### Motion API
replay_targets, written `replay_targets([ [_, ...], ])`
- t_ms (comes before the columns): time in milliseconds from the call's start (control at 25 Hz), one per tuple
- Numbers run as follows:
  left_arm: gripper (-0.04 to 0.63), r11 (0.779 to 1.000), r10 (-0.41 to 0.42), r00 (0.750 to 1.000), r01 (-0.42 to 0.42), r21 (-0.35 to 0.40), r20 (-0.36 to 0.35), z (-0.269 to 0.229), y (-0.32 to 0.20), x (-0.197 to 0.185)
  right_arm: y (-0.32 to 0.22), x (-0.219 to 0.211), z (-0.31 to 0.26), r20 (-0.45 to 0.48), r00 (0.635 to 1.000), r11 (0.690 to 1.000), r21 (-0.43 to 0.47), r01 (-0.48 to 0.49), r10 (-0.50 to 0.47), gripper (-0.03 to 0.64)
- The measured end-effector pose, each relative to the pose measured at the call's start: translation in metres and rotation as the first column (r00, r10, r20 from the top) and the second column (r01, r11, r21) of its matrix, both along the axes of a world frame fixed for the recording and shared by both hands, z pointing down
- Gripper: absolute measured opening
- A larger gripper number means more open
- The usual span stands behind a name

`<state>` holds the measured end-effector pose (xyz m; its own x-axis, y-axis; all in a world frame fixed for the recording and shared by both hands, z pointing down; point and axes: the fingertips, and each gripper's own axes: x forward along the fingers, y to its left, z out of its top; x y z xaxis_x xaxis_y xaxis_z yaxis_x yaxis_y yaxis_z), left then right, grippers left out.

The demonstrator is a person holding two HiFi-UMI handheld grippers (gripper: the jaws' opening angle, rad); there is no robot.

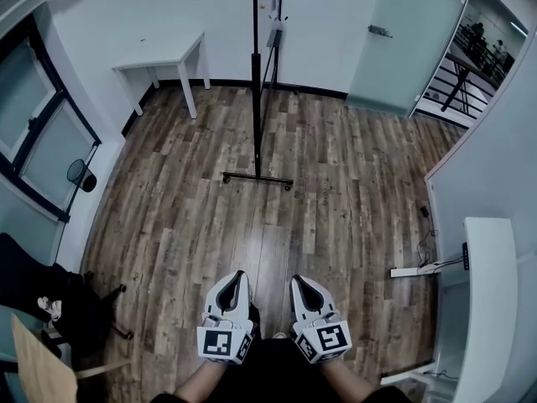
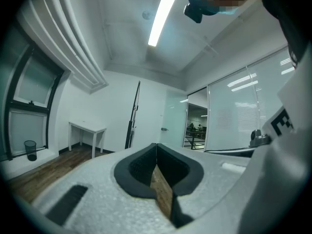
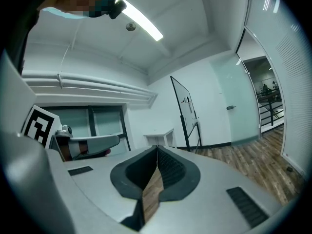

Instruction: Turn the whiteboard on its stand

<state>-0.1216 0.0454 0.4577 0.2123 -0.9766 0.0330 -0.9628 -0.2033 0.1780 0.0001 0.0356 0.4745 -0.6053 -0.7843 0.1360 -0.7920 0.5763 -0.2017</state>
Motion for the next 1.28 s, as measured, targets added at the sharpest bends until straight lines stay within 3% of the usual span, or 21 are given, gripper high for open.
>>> replay_targets([
  [680, 0.017, 0.996, 0.086, 0.996, -0.086, 0.007, -0.004, -0.008, -0.163, -0.1, -0.153, -0.096, -0.009, -0.01, 0.996, 0.996, 0.008, -0.092, 0.092, 0.014],
  [1280, 0.017, 0.993, 0.117, 0.993, -0.117, -0.008, 0.009, 0.013, -0.289, -0.123, -0.284, -0.12, -0.001, -0.008, 0.992, 0.992, 0.021, -0.124, 0.124, 0.014],
])
